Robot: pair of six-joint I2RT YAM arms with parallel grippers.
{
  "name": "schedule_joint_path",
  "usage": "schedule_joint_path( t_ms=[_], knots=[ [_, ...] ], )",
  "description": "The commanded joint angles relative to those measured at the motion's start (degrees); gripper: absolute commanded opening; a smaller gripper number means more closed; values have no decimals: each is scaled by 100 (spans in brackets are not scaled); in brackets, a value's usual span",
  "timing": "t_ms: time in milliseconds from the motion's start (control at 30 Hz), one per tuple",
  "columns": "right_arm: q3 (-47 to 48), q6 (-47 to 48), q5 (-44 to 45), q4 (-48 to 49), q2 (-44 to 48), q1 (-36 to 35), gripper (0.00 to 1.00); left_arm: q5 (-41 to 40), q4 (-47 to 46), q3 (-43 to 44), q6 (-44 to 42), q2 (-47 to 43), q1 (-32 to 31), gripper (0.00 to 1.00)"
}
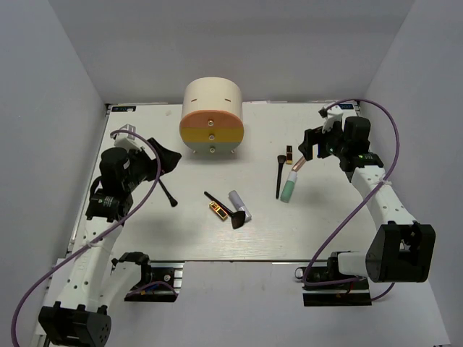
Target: Organize the makeup
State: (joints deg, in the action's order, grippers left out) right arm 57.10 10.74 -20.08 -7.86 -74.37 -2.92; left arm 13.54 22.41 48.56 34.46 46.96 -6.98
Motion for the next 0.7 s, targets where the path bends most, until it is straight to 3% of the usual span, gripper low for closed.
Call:
schedule_joint_path(
  t_ms=[0,233,300,333,367,433,467,533,600,667],
  knots=[
    [-24,217,-259,-23,45,2,89,394,-44,48,-132,172,-66,98],
    [231,2009,-1024,-962,-17,-68,89,729,-132,128,-150,569,-66,94],
    [222,2194,-981,-1068,45,-95,89,825,-211,145,-132,647,-66,85],
    [214,2256,-963,-1104,63,-112,89,869,-272,163,-132,691,-66,79],
    [222,2344,-937,-1173,71,-139,89,913,-307,180,-124,735,-66,65],
    [310,2494,-919,-1288,63,-191,89,1088,-369,242,-80,920,-66,46],
    [354,2546,-989,-1428,54,-209,89,1142,-413,251,-45,972,-66,29],
    [494,2776,-1393,-1604,28,-227,89,1326,-474,251,-9,1131,-119,19],
    [460,2251,-1594,-1342,10,-209,89,1475,-545,260,26,1262,-119,19],
    [503,2143,-1893,-1297,-34,-218,79,1572,-606,286,113,1350,-119,34]
  ],
)
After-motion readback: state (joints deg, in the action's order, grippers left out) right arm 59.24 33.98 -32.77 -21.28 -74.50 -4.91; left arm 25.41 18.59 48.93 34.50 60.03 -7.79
